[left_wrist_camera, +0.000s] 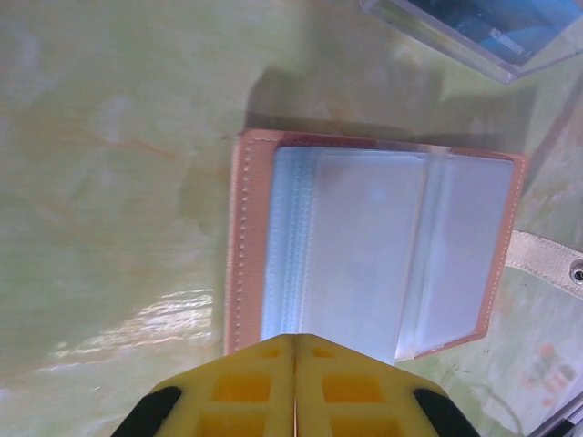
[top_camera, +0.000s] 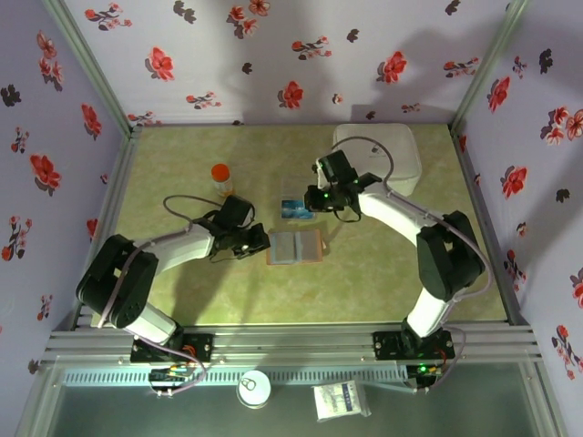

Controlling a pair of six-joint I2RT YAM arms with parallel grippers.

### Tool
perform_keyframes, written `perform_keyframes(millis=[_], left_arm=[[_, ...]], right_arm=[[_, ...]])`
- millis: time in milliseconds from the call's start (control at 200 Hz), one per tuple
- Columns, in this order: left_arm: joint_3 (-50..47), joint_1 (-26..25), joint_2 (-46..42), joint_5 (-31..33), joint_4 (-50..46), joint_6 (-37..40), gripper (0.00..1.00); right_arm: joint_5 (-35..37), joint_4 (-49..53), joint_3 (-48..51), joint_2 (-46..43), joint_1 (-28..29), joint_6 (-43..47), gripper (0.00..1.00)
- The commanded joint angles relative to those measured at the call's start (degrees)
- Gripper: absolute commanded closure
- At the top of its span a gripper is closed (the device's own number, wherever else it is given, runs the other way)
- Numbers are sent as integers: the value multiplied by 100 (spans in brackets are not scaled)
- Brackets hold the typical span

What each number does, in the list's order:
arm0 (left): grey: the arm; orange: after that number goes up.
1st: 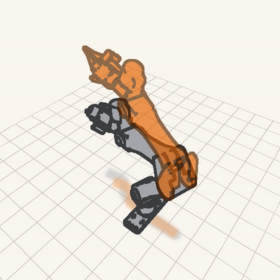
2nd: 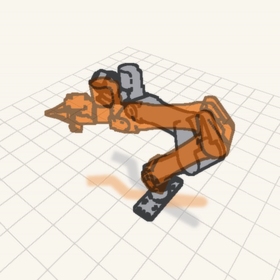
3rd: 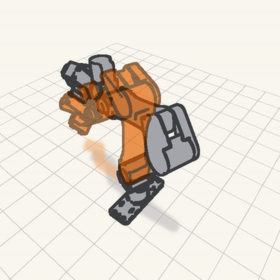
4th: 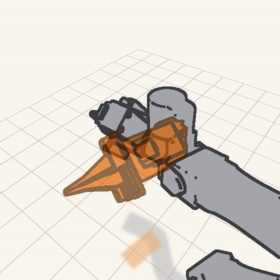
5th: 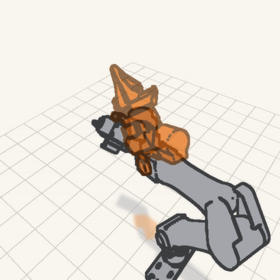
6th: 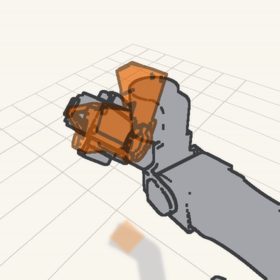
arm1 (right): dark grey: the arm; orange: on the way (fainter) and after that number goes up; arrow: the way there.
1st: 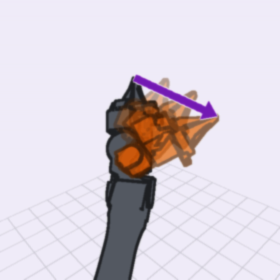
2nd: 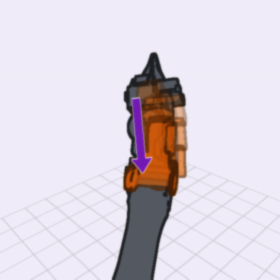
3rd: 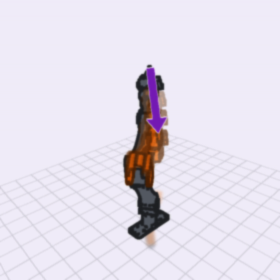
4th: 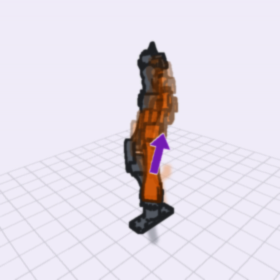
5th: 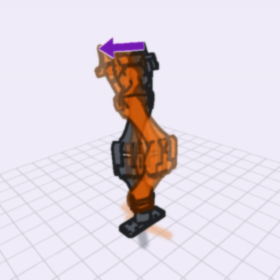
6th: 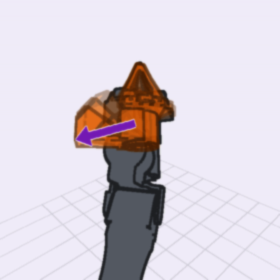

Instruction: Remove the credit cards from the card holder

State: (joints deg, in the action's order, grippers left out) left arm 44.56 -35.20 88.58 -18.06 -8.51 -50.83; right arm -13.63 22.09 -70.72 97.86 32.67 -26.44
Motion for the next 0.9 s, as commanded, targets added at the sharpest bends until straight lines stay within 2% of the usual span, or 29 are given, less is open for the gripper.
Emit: perform_keyframes(millis=[0,70,155,375,895], left_arm=[[175,-69,232,-126,119,70,95],[185,-81,313,-144,145,80,96],[195,-99,374,-68,61,111,97],[133,-131,368,164,-81,198,99],[121,-135,599,328,-318,363,100]], right_arm=[[-109,-451,419,-363,241,-1016,87],[-109,-535,655,-481,397,-1178,85],[-175,-557,831,-513,586,-1303,77],[-169,-592,1005,-315,944,-1607,70],[-310,-388,757,340,1163,-1883,67]])
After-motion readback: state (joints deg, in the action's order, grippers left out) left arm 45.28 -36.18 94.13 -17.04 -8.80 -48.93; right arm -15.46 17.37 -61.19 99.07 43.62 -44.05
